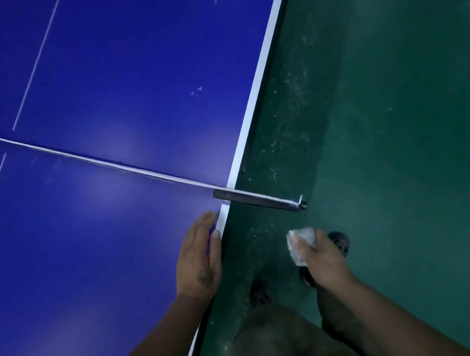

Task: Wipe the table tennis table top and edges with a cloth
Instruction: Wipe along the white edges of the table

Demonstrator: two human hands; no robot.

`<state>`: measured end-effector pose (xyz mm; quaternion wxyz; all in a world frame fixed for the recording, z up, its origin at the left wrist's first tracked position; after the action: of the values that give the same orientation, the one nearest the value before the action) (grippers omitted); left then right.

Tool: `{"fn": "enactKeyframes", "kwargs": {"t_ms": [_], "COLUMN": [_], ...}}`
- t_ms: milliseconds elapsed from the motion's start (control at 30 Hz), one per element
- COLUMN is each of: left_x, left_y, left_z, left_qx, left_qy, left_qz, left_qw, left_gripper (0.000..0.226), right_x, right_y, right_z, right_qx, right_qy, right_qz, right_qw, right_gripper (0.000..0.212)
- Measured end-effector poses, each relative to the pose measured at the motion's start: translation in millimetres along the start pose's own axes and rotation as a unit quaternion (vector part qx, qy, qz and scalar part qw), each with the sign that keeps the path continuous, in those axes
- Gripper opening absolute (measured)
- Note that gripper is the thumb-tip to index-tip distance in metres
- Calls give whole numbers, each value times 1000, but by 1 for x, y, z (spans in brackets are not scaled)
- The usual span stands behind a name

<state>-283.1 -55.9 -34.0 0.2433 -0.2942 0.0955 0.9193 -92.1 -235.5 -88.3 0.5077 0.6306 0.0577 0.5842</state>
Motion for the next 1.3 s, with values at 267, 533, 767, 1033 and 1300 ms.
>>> {"fn": "enactKeyframes", "kwargs": {"t_ms": [267, 533, 767, 1033, 1300], "left_x": [-104, -129, -85, -20, 41], "left_y": [-50, -134, -230, -312, -327], "left_z": [9, 29, 32, 13, -23], "left_qx": [-148, -168, -88, -14, -42], "left_qy": [52, 75, 5, -64, -135], "left_qz": [-49, -6, 62, 120, 90], "left_qw": [986, 983, 994, 991, 986], "left_gripper": [22, 25, 25, 44, 56], "right_x": [51, 105, 150, 231, 272], "right_y": [-52, -80, -96, -132, -181], "right_z": [105, 107, 63, 1, -55], "right_qx": [-55, -73, -46, -24, 27], "right_qy": [44, 60, 88, 195, 393], "right_qz": [12, 21, 82, 168, 313], "right_qw": [997, 995, 992, 966, 864], "right_gripper": [30, 40, 38, 49, 58]}}
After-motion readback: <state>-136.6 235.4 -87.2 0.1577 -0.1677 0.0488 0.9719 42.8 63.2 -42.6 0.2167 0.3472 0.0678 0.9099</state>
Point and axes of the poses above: each hand's wrist, its own y-axis away from the middle knuckle, its own z-axis out of the back of the hand, x = y × z, the point moved 2 cm from there along -y, towards the middle knuckle, and after that the axes turned 7 degrees about -x, right-handed, at the moved point
